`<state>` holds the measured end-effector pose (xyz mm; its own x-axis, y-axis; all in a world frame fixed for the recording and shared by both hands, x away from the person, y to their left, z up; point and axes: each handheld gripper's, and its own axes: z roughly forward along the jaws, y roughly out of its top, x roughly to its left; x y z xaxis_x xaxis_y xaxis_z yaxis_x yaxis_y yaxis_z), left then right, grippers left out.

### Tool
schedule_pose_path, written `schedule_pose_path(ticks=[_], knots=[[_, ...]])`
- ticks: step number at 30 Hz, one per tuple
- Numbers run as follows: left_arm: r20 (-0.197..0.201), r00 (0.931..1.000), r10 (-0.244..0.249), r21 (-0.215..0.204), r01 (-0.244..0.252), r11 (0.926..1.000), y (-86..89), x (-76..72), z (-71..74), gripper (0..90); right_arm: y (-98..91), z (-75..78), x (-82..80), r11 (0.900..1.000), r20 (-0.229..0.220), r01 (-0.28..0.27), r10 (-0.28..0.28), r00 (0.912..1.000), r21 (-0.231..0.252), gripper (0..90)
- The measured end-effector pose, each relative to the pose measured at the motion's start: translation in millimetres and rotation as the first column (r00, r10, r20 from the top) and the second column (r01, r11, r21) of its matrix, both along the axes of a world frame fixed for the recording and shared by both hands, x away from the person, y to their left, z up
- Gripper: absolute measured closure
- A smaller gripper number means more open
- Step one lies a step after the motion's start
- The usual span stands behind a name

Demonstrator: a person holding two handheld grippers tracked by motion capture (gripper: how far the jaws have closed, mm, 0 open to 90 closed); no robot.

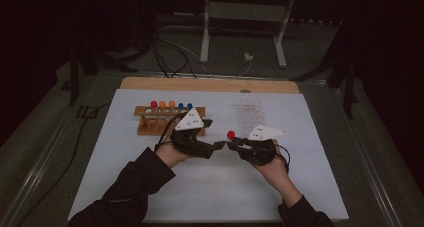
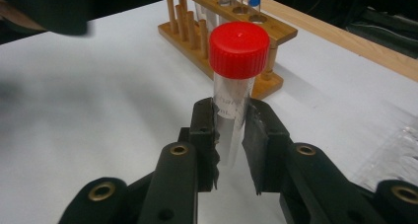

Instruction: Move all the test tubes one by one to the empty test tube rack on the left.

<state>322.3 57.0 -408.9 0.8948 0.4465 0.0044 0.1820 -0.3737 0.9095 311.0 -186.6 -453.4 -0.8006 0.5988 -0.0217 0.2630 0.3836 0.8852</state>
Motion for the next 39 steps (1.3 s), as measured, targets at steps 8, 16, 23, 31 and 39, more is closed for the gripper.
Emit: schedule_pose_path(ticks=[8, 16, 23, 31, 39], knots=[[-0.001, 0.9998, -0.018, 0.007, 0.018, 0.9998, -15.6, 8.0, -7.7, 37.5, 1.2, -0.6, -0.7, 1.0000, -0.002, -0.007, 0.007, 1.0000, -0.004, 75.3], [0.022, 0.9988, -0.045, 0.014, 0.045, 0.9989, -23.8, 14.3, -15.4, 52.0, 1.5, -1.5, -0.9, 0.9999, -0.006, -0.012, 0.012, 0.9999, -0.003, 75.3], [0.028, 0.9970, -0.073, 0.016, 0.072, 0.9973, -30.5, 16.1, -19.0, 62.6, 1.2, -2.2, -0.5, 0.9999, -0.011, -0.012, 0.012, 0.9999, -0.005, 75.3], [0.033, 0.9963, -0.080, 0.020, 0.079, 0.9967, -30.5, 14.8, -17.6, 71.1, 0.3, -2.2, -0.5, 0.9999, -0.013, -0.011, 0.011, 0.9999, 0.002, 75.3], [0.035, 0.9969, -0.071, 0.023, 0.070, 0.9973, -29.8, 12.8, -13.5, 71.6, 0.0, -1.3, -1.7, 0.9997, -0.004, -0.018, 0.018, 0.9998, 0.020, 74.2]])
